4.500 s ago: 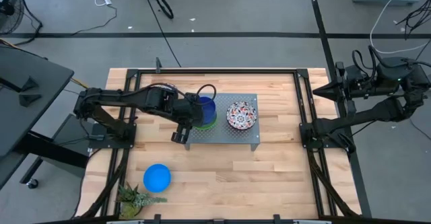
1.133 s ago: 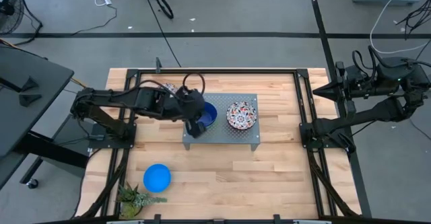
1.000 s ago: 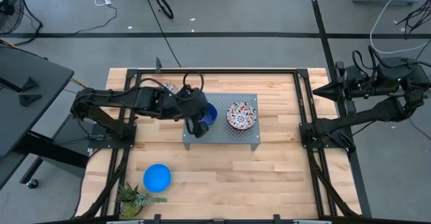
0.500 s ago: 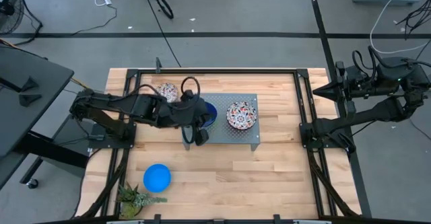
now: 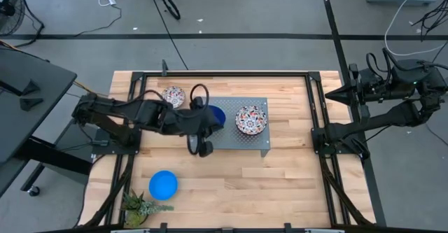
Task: Pick & Place Mini bowls
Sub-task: Stack the blue bowl on top of the green bowl on the shelf
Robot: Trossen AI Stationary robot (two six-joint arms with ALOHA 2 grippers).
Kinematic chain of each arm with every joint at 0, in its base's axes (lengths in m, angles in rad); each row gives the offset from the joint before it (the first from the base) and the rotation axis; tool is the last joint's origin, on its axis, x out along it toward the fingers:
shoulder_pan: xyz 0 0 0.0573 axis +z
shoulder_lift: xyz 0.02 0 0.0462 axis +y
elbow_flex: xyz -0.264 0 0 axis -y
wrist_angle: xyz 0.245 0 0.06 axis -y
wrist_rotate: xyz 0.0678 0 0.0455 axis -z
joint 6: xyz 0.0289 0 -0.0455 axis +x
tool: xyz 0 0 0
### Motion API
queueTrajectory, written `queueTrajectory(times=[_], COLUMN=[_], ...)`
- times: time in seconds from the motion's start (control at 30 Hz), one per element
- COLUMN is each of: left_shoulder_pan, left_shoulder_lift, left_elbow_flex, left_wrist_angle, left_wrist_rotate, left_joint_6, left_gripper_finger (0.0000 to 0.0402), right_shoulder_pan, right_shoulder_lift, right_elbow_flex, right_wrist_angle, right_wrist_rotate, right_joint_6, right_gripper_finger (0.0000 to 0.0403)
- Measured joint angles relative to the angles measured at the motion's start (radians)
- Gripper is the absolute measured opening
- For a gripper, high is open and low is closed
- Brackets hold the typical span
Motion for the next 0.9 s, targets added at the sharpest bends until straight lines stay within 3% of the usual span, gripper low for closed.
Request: queueTrajectory(times=[0.3,0.9], left_shoulder_pan=[0.080,0.089], left_shoulder_lift=[-0.002,-0.002], left_elbow_flex=[0.000,0.000], left_wrist_angle=[-0.008,0.036], left_wrist_rotate=[0.134,0.173], left_joint_6=[0.086,0.118], left_gripper_finger=[0.0000,0.0000], right_shoulder_pan=[0.000,0.000], right_shoulder_lift=[0.000,0.000], right_elbow_flex=[0.000,0.000], right_wrist_angle=[0.000,0.000], right_wrist_rotate=[-0.001,-0.001], right_joint_6=[0.020,0.023], right_gripper_finger=[0.0006,0.0006])
